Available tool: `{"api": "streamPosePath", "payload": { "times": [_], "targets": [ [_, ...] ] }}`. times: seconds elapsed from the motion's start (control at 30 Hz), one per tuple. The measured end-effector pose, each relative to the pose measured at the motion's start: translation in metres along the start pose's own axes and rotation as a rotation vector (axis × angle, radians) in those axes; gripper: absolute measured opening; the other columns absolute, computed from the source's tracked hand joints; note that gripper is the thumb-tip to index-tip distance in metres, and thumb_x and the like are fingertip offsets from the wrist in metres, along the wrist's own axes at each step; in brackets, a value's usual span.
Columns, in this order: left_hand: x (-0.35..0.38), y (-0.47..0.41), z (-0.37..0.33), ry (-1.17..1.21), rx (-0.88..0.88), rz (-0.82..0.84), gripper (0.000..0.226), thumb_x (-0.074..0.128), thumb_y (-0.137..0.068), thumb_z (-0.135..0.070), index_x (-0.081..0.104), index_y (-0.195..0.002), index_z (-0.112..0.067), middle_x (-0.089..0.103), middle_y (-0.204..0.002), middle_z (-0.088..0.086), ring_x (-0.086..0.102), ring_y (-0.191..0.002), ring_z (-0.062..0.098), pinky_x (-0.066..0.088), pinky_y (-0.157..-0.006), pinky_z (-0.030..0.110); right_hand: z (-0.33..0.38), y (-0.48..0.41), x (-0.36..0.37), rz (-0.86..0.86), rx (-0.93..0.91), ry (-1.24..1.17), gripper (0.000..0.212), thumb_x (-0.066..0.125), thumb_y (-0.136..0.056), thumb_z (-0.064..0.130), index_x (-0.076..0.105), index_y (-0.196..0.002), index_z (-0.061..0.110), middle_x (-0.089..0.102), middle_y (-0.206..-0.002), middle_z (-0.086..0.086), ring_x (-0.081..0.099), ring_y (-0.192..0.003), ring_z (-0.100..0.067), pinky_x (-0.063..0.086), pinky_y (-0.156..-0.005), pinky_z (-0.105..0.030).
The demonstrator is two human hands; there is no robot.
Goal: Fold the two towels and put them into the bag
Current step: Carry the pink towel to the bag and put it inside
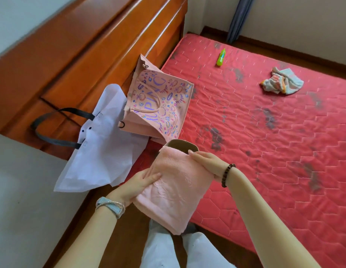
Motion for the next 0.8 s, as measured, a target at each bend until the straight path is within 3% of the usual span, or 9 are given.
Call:
{"api": "streamPosePath", "payload": {
  "times": [0.1, 0.2, 0.27, 0.43, 0.53, 0.63, 0.8],
  "targets": [
    [-0.024, -0.008, 0.019, 0.135, -0.039, -0.020, 0.055, 0.068, -0.085, -0.048, 0.057, -0.131, -0.019, 0.073, -0.118, 0.003, 0.069, -0.111, 0.023, 0.048, -0.106, 0.046, -0.018, 0.004, 0.019, 0.044, 0.075, -0.469, 0.046, 0.048, -0.095, 0.053, 0.066, -0.115, 0.015, 0.074, -0.103, -0.005, 0.070, -0.095, -0.019, 0.056, -0.082, -0.038],
    [-0.038, -0.016, 0.032, 0.252, -0.060, -0.002, 0.053, 0.063, -0.091, -0.046, 0.055, -0.134, -0.015, 0.071, -0.124, 0.007, 0.067, -0.116, 0.024, 0.046, -0.108, 0.045, -0.040, 0.003, 0.039, 0.003, 0.064, -0.585, 0.036, 0.054, -0.094, 0.042, 0.060, -0.115, 0.014, 0.070, -0.085, -0.003, 0.070, -0.074, -0.017, 0.057, -0.068, -0.036],
    [-0.040, -0.020, 0.036, 0.229, -0.071, 0.018, 0.050, 0.058, -0.094, -0.047, 0.058, -0.131, -0.014, 0.072, -0.122, 0.006, 0.068, -0.114, 0.022, 0.048, -0.106, 0.042, -0.056, 0.001, 0.050, -0.026, 0.020, -0.588, 0.029, 0.060, -0.092, 0.027, 0.057, -0.117, 0.011, 0.067, -0.090, -0.005, 0.068, -0.072, -0.016, 0.056, -0.065, -0.033],
    [-0.037, -0.028, 0.055, 0.130, -0.147, 0.071, 0.048, 0.056, -0.095, -0.048, 0.062, -0.127, -0.013, 0.073, -0.120, 0.006, 0.069, -0.113, 0.021, 0.049, -0.105, 0.042, -0.107, -0.006, 0.069, -0.131, 0.092, -0.596, 0.046, 0.068, -0.088, 0.019, 0.049, -0.130, 0.013, 0.063, -0.120, -0.013, 0.069, -0.086, -0.021, 0.057, -0.068, -0.036],
    [-0.032, -0.036, 0.071, 0.119, -0.204, 0.069, 0.041, 0.055, -0.097, -0.042, 0.064, -0.125, -0.014, 0.074, -0.116, 0.005, 0.070, -0.109, 0.020, 0.051, -0.102, 0.042, -0.137, -0.011, 0.073, -0.181, 0.199, -0.604, 0.057, 0.070, -0.086, 0.027, 0.042, -0.135, 0.020, 0.055, -0.131, -0.013, 0.065, -0.107, -0.030, 0.059, -0.080, -0.048],
    [-0.027, -0.050, 0.086, 0.139, -0.258, 0.045, 0.036, 0.052, -0.102, -0.031, 0.062, -0.128, -0.009, 0.075, -0.115, 0.005, 0.070, -0.109, 0.021, 0.052, -0.100, 0.039, -0.159, -0.017, 0.068, -0.262, 0.268, -0.578, 0.062, 0.070, -0.086, 0.031, 0.036, -0.137, 0.024, 0.049, -0.133, -0.010, 0.059, -0.115, -0.031, 0.055, -0.089, -0.052],
    [-0.017, -0.072, 0.101, 0.087, -0.310, -0.016, 0.032, 0.049, -0.104, -0.026, 0.060, -0.129, -0.010, 0.075, -0.113, 0.003, 0.071, -0.103, 0.018, 0.057, -0.086, 0.031, -0.181, -0.026, 0.058, -0.435, 0.314, -0.381, 0.048, 0.069, -0.086, 0.033, 0.043, -0.124, 0.020, 0.051, -0.125, -0.006, 0.054, -0.113, -0.023, 0.049, -0.099, -0.045]
  ]
}}
Point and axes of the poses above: each hand's wrist, its own y-axis away from the middle knuckle, its own x-axis out of the palm, z = x × y, the point moved 7 cm from there along -y, towards the middle knuckle
